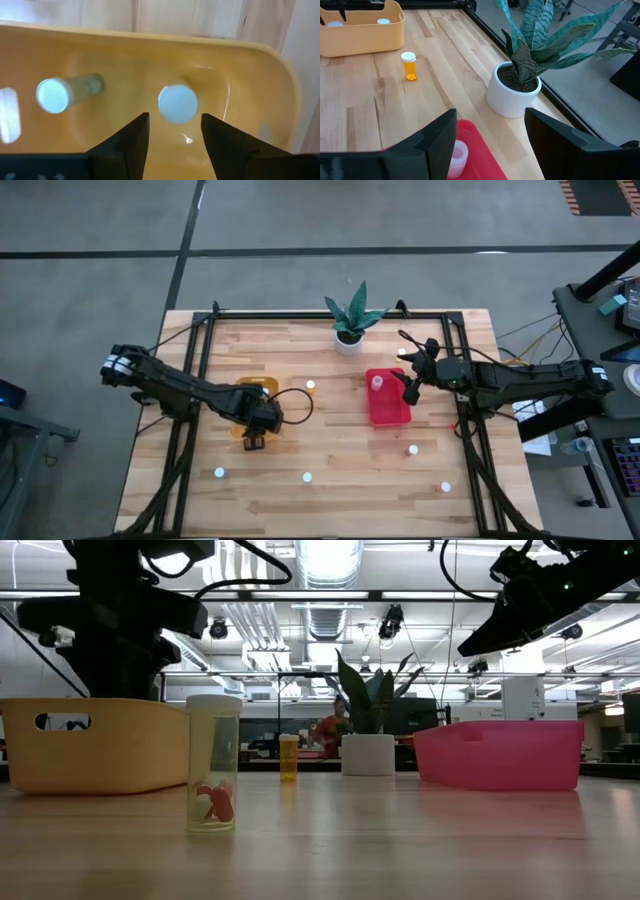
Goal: Pick and place medicine bottles into bin by pill shape (circle, oval)
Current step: Put the top pink capsule bottle into the red bin
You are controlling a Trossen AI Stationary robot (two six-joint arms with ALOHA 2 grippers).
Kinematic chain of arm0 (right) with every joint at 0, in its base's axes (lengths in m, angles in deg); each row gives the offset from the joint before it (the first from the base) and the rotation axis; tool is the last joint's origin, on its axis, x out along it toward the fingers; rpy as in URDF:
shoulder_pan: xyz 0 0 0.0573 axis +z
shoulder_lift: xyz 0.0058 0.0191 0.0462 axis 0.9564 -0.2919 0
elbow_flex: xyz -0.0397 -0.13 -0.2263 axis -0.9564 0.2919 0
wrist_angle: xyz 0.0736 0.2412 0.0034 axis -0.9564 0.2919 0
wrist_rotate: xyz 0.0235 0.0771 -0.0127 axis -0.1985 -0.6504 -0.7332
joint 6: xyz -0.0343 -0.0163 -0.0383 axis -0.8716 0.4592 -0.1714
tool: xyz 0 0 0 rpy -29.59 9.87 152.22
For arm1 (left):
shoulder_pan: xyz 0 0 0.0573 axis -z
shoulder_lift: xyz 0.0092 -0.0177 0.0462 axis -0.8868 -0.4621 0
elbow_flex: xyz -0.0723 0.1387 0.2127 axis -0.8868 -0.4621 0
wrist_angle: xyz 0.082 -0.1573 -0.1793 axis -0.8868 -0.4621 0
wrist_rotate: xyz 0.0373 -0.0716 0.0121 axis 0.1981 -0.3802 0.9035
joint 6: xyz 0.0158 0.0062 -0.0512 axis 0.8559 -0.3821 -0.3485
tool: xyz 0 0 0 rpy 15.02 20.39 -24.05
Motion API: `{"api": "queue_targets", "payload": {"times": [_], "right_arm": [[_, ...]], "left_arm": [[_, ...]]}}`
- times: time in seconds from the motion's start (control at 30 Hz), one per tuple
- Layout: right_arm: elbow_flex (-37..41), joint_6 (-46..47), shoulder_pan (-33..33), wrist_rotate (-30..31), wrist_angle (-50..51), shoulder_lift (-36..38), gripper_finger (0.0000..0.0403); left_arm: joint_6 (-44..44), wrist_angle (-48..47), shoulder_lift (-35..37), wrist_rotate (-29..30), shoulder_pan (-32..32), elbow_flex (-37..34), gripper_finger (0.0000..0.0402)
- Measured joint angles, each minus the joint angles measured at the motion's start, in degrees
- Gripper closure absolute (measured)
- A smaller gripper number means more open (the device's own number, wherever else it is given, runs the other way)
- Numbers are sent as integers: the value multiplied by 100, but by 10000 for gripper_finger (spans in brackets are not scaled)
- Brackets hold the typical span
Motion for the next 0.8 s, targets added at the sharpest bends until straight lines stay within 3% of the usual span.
{"api": "queue_targets", "payload": {"times": [0.4, 0.53, 0.67, 0.8], "right_arm": [[0, 57, -2, 0, 0, -2, 177], [-2, 157, -2, 2, -4, -2, 177], [-35, 297, -2, 37, -26, -2, 177], [-44, 530, -2, 48, -24, -2, 177]], "left_arm": [[348, -208, 565, 50, -9, 599, 237], [634, -107, 783, 390, -17, 857, 237], [1411, 825, 1165, 708, -29, 764, 237], [2243, 2275, 1665, 802, -89, 222, 237]]}}
